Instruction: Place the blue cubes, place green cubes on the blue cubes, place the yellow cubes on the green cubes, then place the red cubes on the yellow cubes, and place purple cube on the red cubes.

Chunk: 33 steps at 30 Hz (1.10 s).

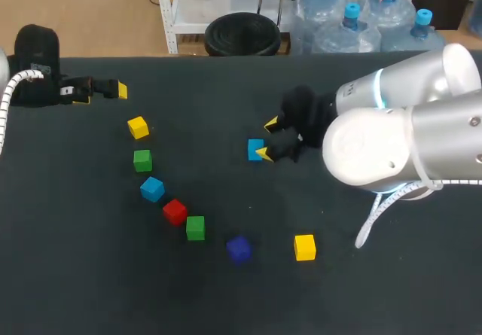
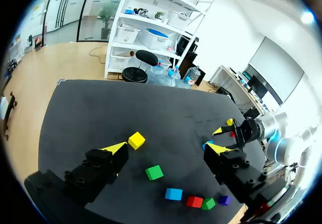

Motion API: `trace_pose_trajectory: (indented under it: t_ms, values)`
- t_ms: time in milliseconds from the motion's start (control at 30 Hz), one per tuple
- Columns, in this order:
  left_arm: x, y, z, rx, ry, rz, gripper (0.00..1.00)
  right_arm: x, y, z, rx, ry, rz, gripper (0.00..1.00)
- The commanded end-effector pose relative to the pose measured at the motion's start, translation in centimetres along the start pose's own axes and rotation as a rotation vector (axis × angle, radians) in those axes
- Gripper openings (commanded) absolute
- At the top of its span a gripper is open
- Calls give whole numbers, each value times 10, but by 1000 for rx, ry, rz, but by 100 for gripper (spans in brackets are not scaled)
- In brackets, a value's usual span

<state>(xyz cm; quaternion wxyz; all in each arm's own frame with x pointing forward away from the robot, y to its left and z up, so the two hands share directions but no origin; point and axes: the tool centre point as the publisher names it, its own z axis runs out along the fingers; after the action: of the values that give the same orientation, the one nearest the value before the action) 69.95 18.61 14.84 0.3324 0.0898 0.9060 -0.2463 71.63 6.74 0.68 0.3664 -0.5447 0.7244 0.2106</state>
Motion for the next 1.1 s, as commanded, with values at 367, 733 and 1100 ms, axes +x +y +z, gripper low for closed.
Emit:
trace_pose_trajectory:
  t_ms: [367,733,1100]
  values:
    - [-1,-1,0,-6,5,-1,100,14,-4,-5,-16,17,5,0]
    - [-1,-1,0,-6,5,-1,100,11,-7,7,-35,13,14,0]
    - [-1,-1,0,-6,5,-1,100,10,-6,10,-45,8,13,0]
